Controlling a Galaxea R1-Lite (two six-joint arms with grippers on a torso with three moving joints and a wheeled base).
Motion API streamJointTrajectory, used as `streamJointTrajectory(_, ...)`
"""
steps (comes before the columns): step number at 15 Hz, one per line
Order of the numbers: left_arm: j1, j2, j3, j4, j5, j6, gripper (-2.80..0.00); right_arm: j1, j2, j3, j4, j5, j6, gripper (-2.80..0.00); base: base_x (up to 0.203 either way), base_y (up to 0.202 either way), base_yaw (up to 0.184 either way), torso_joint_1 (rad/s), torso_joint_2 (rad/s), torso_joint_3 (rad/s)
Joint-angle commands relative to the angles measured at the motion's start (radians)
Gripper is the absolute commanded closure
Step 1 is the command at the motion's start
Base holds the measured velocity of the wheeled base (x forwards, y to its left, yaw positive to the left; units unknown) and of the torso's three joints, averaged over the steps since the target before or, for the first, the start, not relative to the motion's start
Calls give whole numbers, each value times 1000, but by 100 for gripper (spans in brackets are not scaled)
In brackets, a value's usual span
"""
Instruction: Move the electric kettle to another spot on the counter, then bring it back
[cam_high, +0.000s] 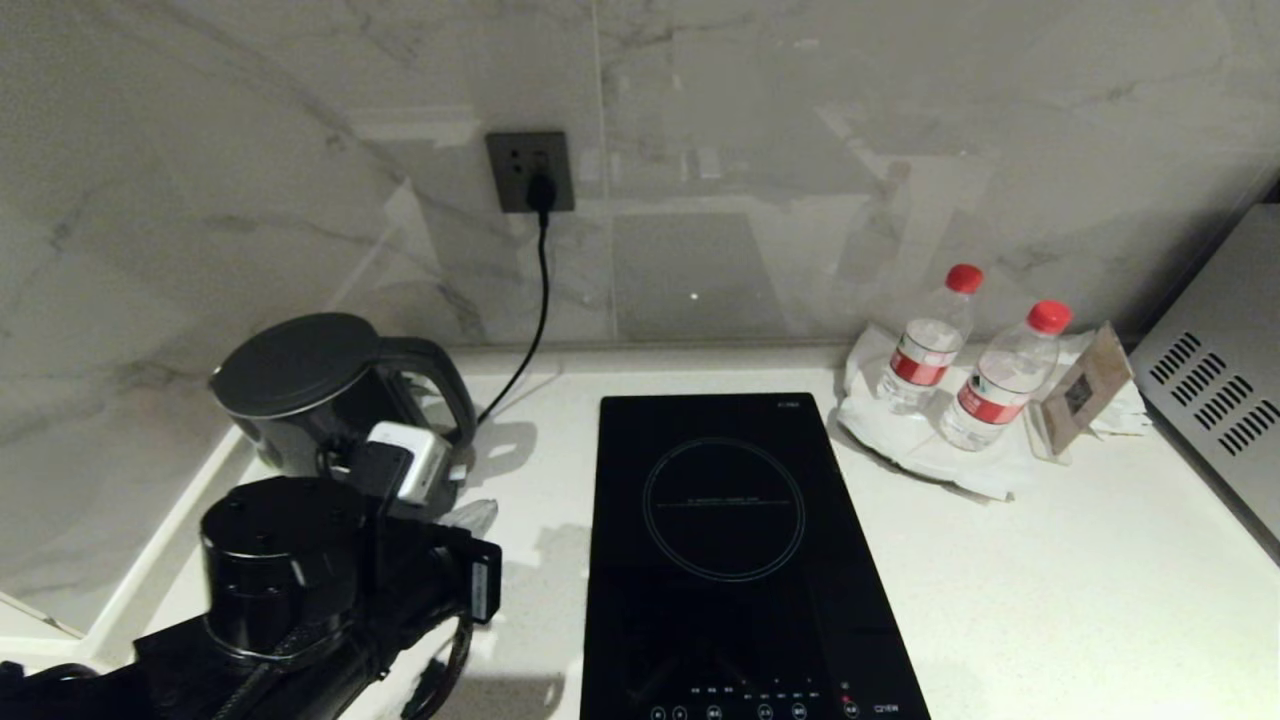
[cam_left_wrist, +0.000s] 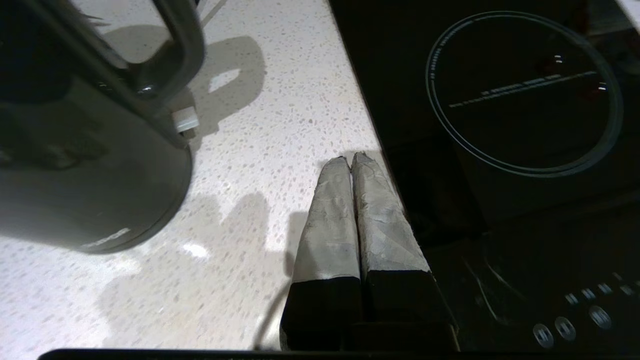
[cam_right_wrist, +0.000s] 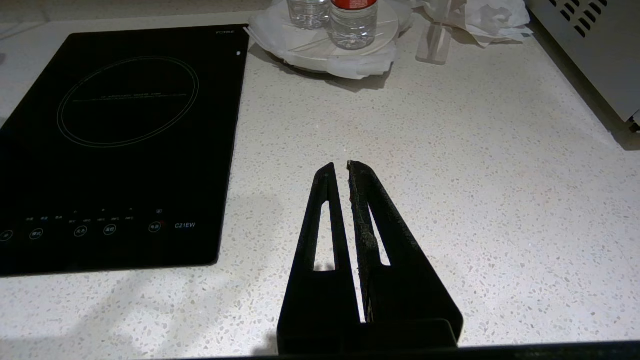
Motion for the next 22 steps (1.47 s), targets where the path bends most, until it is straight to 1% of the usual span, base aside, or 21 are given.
streamJointTrajectory(1, -8, 174, -11, -110, 24, 1, 0, 0, 0, 0, 0, 0, 0, 0, 0, 0, 0, 0, 0, 0)
streamJointTrajectory(3, -17, 275, -16, -233, 52, 4, 0, 0, 2, 0, 0, 0, 0, 0, 0, 0, 0, 0, 0, 0)
streamJointTrajectory(5, -22, 340, -42, -303, 71, 23, 0, 0, 1, 0, 0, 0, 0, 0, 0, 0, 0, 0, 0, 0)
streamJointTrajectory(10, -12, 440, -176, -311, 81, 48, 0, 0, 1, 0, 0, 0, 0, 0, 0, 0, 0, 0, 0, 0)
streamJointTrajectory(12, 17, 482, -219, -312, 89, 68, 0, 0, 0, 0, 0, 0, 0, 0, 0, 0, 0, 0, 0, 0)
streamJointTrajectory(18, 111, 538, -298, -312, 87, 86, 0, 0, 1, 0, 0, 0, 0, 0, 0, 0, 0, 0, 0, 0)
streamJointTrajectory(19, 114, 542, -303, -312, 87, 85, -15, 0, 1, 0, 0, 0, 0, 0, 0, 0, 0, 0, 0, 0)
streamJointTrajectory(20, 116, 542, -301, -312, 86, 86, -280, 0, 0, 0, 0, 0, 0, 0, 0, 0, 0, 0, 0, 0)
streamJointTrajectory(22, 116, 549, -304, -312, 85, 88, -280, 0, 0, 0, 0, 0, 0, 0, 0, 0, 0, 0, 0, 0)
